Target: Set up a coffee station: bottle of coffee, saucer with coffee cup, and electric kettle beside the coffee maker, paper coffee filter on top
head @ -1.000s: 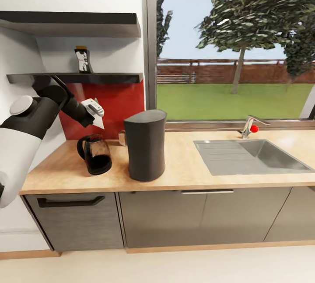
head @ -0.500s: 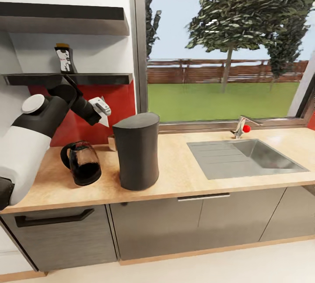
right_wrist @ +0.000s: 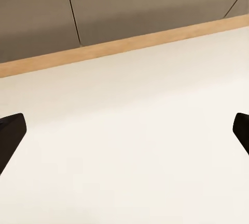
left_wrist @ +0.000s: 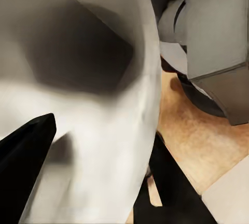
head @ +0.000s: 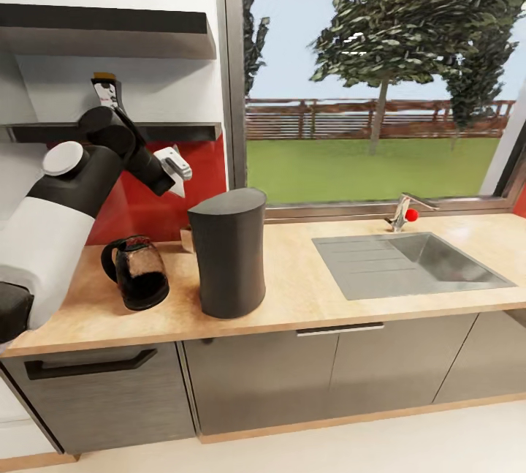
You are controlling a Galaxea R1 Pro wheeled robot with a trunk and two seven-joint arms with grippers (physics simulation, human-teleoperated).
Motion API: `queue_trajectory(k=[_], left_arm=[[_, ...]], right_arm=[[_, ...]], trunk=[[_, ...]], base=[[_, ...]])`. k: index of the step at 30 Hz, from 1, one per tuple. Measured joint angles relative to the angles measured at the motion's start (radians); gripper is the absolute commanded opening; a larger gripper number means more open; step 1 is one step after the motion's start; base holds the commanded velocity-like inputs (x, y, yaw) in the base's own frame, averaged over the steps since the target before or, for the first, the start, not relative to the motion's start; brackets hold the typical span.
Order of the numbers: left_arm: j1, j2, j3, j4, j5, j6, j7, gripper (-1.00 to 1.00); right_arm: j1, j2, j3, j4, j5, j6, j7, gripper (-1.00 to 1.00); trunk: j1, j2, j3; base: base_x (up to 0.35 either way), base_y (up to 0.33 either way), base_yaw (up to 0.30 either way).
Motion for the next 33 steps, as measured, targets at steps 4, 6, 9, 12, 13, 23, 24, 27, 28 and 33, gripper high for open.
queue_trajectory(k=[4, 6, 9, 12, 13, 23, 24, 27, 28, 33], left_arm=[[-0.006, -0.028, 0.001, -0.001, -0.037, 0.0, 0.0, -1.0], [-0.007, -0.032, 0.002, -0.001, -0.042, 0.0, 0.0, -1.0], [-0.005, -0.033, 0.003, -0.001, -0.043, 0.001, 0.0, -1.0], [-0.001, -0.032, 0.003, -0.001, -0.044, 0.001, 0.0, -1.0], [0.0, -0.032, 0.003, -0.001, -0.043, 0.001, 0.0, -1.0], [0.012, -0.031, 0.006, -0.001, -0.043, 0.0, -0.001, -1.0], [0.012, -0.031, 0.006, -0.001, -0.043, 0.0, -0.001, -1.0], [0.014, -0.032, 0.006, -0.001, -0.043, 0.0, -0.001, -1.0], [0.017, -0.032, 0.006, -0.001, -0.044, 0.0, -0.001, -1.0], [0.023, -0.033, 0.005, -0.001, -0.043, 0.0, -0.002, -1.0]], right_arm=[[0.0, 0.0, 0.0, 0.0, 0.0, 0.001, 0.001, 1.0], [0.0, 0.0, 0.0, 0.0, 0.0, 0.001, 0.001, 1.0], [0.0, 0.0, 0.0, 0.0, 0.0, 0.0, 0.0, 1.0], [0.0, 0.0, 0.0, 0.0, 0.0, 0.0, 0.0, 1.0], [0.0, 0.0, 0.0, 0.0, 0.0, 0.0, 0.0, 1.0], [0.0, 0.0, 0.001, -0.001, 0.0, 0.0, 0.003, 1.0], [0.0, 0.0, 0.001, -0.001, 0.0, 0.0, 0.003, 1.0], [0.0, 0.0, 0.001, -0.002, 0.0, 0.0, 0.003, 1.0], [0.0, 0.0, 0.001, -0.002, 0.0, 0.0, 0.003, 1.0], [0.0, 0.0, 0.0, -0.002, 0.0, 0.0, 0.002, 1.0]], trunk=[[0.0, 0.0, 0.0], [0.0, 0.0, 0.0], [0.0, 0.0, 0.0], [0.0, 0.0, 0.0], [0.0, 0.0, 0.0], [0.0, 0.0, 0.0], [0.0, 0.0, 0.0], [0.0, 0.0, 0.0], [0.0, 0.0, 0.0], [0.0, 0.0, 0.0]], base=[[0.0, 0.0, -0.104], [0.0, 0.0, -0.163], [0.0, 0.0, -0.045], [0.0, 0.0, -0.01], [0.005, 0.0, -0.004], [0.098, 0.062, 0.0], [0.005, 0.003, 0.0], [0.002, 0.001, 0.0], [0.0, 0.0, 0.0], [0.075, 0.0, 0.0]])
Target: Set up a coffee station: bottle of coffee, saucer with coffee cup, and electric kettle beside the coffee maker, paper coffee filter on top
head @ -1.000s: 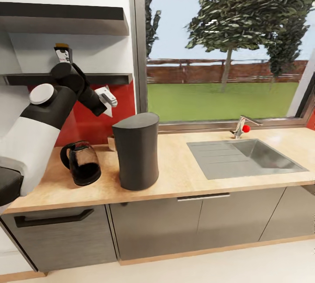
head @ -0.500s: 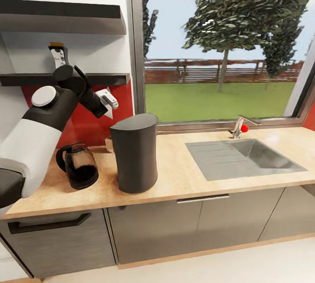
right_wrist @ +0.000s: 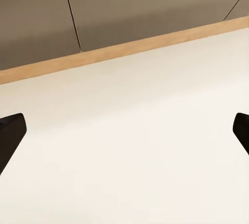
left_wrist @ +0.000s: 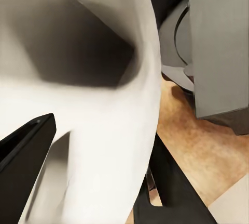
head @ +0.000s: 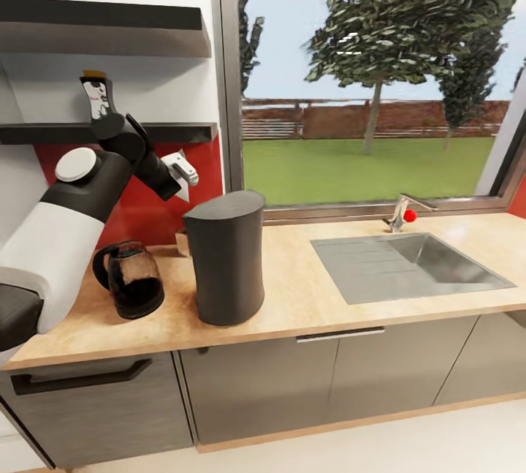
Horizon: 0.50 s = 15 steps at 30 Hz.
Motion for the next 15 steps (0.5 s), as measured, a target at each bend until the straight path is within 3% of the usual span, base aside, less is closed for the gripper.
queue_trajectory(k=[9, 15], left_arm=[[0.001, 0.0, 0.0, 0.0, 0.0, 0.0, 0.0, -1.0], [0.001, -0.001, 0.001, 0.0, 0.001, 0.001, 0.0, -1.0]], right_arm=[[0.0, 0.0, 0.0, 0.0, 0.0, 0.0, 0.0, 1.0], [0.0, 0.0, 0.0, 0.001, 0.0, 0.0, 0.0, 1.0]], trunk=[[0.0, 0.0, 0.0], [0.0, 0.0, 0.0]], base=[[0.064, 0.0, -0.005], [0.001, 0.0, -0.177]])
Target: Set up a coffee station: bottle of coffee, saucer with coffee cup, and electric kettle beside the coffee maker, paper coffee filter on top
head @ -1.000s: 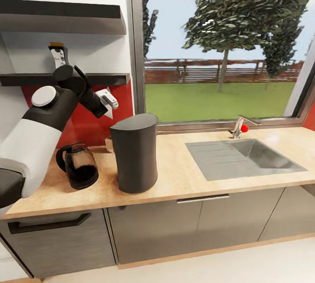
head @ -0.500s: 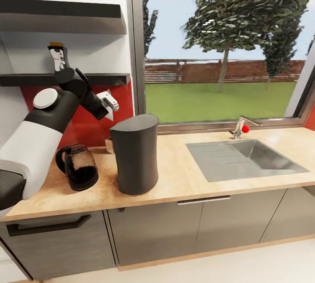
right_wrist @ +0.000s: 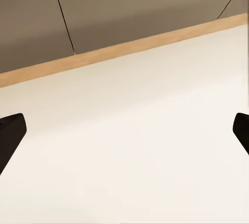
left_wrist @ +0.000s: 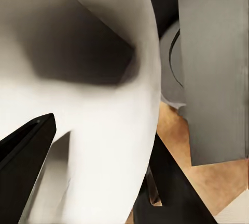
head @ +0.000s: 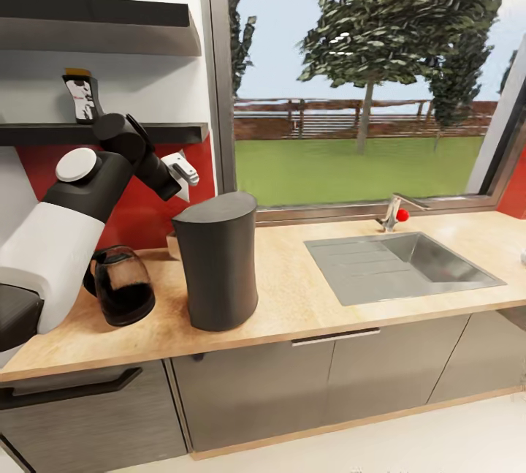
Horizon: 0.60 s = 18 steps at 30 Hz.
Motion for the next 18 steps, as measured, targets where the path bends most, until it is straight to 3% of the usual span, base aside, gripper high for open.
queue_trajectory(k=[9, 18], left_arm=[[0.0, -0.001, 0.0, 0.0, -0.001, -0.001, 0.0, -1.0], [0.003, -0.002, 0.0, 0.0, 0.0, 0.0, 0.0, -1.0]], right_arm=[[-0.001, 0.0, 0.0, -0.001, 0.0, 0.0, 0.0, 1.0], [0.0, 0.0, 0.0, -0.001, 0.0, 0.0, 0.0, 1.0]], trunk=[[0.0, 0.0, 0.0], [0.0, 0.0, 0.0]], base=[[0.0, 0.0, -0.012], [0.09, 0.0, 0.0]])
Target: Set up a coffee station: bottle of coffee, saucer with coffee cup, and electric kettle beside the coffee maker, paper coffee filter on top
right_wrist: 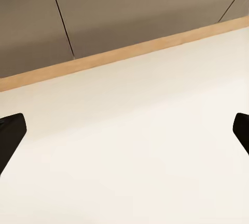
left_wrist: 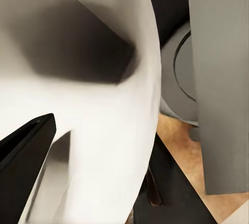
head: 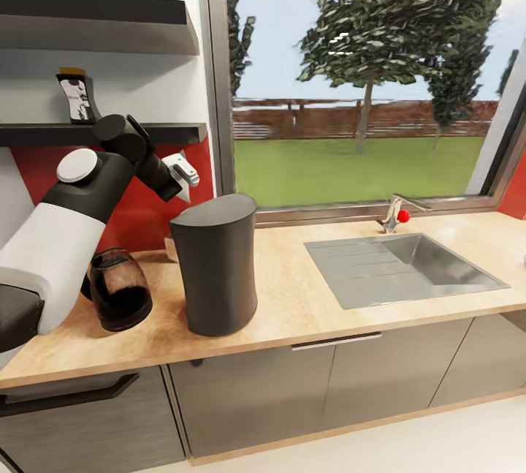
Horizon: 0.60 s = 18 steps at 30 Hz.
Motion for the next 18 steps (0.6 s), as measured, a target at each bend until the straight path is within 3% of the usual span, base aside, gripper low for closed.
queue_trajectory(k=[18], left_arm=[[0.0, -0.001, -0.001, 0.004, 0.012, -0.006, -0.001, -1.0]], right_arm=[[0.0, 0.0, 0.0, 0.001, 0.0, 0.0, 0.0, 1.0]], trunk=[[0.0, 0.0, 0.0]], base=[[0.0, 0.0, 0.0]])
